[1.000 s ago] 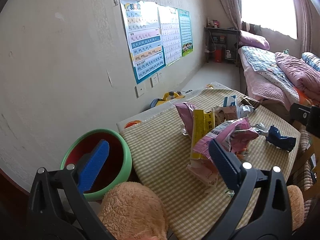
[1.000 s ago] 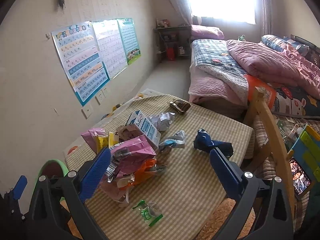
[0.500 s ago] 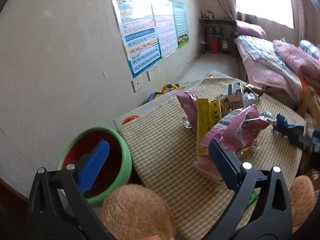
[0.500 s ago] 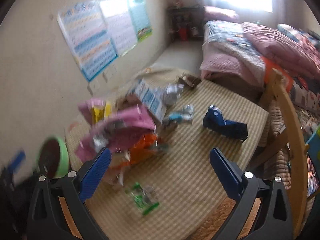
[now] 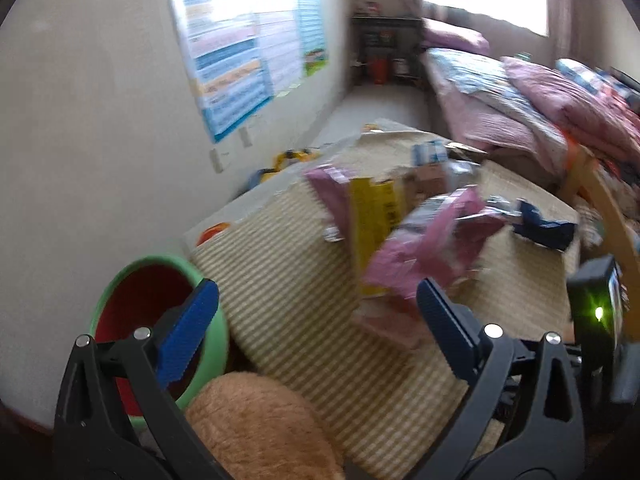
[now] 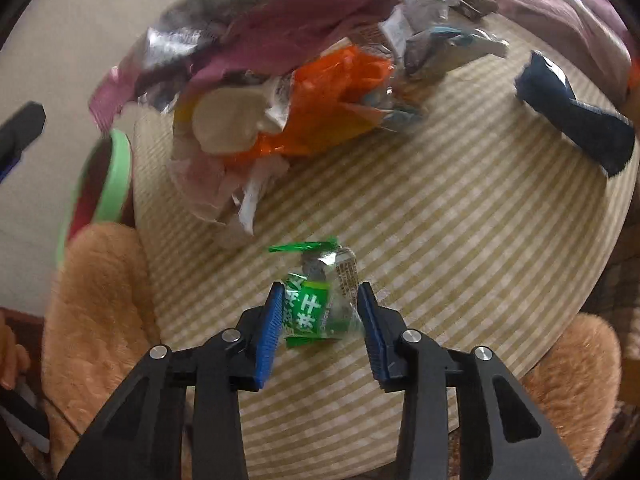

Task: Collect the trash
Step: 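Grasp the green candy wrapper with the right tool while the left tool grasps the pink snack bag, then carry both items to the red bucket and open both tools to drop them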

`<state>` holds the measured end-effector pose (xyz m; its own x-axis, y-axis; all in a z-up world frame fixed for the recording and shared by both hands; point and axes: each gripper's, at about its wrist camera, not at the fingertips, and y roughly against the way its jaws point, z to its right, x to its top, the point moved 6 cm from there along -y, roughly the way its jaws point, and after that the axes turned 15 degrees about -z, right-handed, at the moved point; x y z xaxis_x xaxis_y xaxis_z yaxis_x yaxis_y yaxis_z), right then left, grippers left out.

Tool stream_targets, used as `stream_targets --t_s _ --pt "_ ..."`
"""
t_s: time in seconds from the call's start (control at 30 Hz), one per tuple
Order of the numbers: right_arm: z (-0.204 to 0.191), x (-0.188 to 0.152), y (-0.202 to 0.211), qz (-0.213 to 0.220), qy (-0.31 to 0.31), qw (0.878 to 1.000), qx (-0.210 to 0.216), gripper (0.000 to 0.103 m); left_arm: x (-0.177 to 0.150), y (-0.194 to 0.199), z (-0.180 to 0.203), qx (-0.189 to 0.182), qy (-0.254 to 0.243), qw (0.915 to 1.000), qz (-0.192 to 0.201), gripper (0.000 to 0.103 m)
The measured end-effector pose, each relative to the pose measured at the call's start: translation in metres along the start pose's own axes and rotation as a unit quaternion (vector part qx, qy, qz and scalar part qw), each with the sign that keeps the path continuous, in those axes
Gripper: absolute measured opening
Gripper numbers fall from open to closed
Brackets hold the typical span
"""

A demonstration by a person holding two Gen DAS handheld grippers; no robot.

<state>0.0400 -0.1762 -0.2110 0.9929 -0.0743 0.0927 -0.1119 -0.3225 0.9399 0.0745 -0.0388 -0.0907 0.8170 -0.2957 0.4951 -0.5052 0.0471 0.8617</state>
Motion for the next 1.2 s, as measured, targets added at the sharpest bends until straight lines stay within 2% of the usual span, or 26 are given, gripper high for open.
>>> stream_targets --t_s 0.07,0.17,0.3,0.4,0.5,0.6,0.67,0.8,0.97,1.07,1.2 --pt "0.005 0.003 0.018 0.030 -0.009 0.999 0.018 0.031 0.012 -0.001 0.012 -0.026 -0.021 0.9994 -0.008 0.096" --pt "0.014 0.004 0.032 0.053 -0.025 0.998 0.035 0.031 0.030 -0.009 0.027 -0.059 -0.042 0.9972 -0.020 0.094" --pt "0.030 0.002 0.043 0.065 -0.049 0.995 0.051 0.031 0.048 -0.042 0.052 -0.096 -0.074 0.9895 -0.080 0.089" --pt "0.036 -0.004 0.045 0.069 -0.057 0.994 0.060 0.031 0.051 -0.062 0.064 -0.094 -0.083 0.9858 -0.112 0.076" --pt "0.038 -0.007 0.050 0.075 -0.058 0.993 0.063 0.031 0.046 -0.076 0.070 -0.093 -0.087 0.9826 -0.135 0.050" --pt "0.036 -0.009 0.055 0.085 -0.059 0.992 0.068 0.031 0.041 -0.070 0.065 -0.101 -0.073 0.9839 -0.127 0.046" --pt "0.037 -0.010 0.061 0.090 -0.060 0.992 0.071 0.031 0.040 -0.060 0.061 -0.107 -0.065 0.9852 -0.117 0.039" --pt "0.032 -0.008 0.077 0.109 -0.058 0.990 0.071 0.031 0.040 -0.036 0.049 -0.123 -0.038 0.9876 -0.090 0.039" --pt "0.020 -0.007 0.105 0.139 -0.045 0.986 0.074 0.031 0.039 0.000 0.018 -0.146 0.024 0.9877 -0.051 0.039" --pt "0.005 -0.005 0.118 0.150 -0.030 0.985 0.079 0.031 0.035 0.013 -0.006 -0.138 0.054 0.9884 -0.033 0.039" --pt "-0.025 0.002 0.126 0.151 0.004 0.985 0.080 0.031 0.020 0.020 -0.056 -0.101 0.106 0.9891 -0.021 0.039"
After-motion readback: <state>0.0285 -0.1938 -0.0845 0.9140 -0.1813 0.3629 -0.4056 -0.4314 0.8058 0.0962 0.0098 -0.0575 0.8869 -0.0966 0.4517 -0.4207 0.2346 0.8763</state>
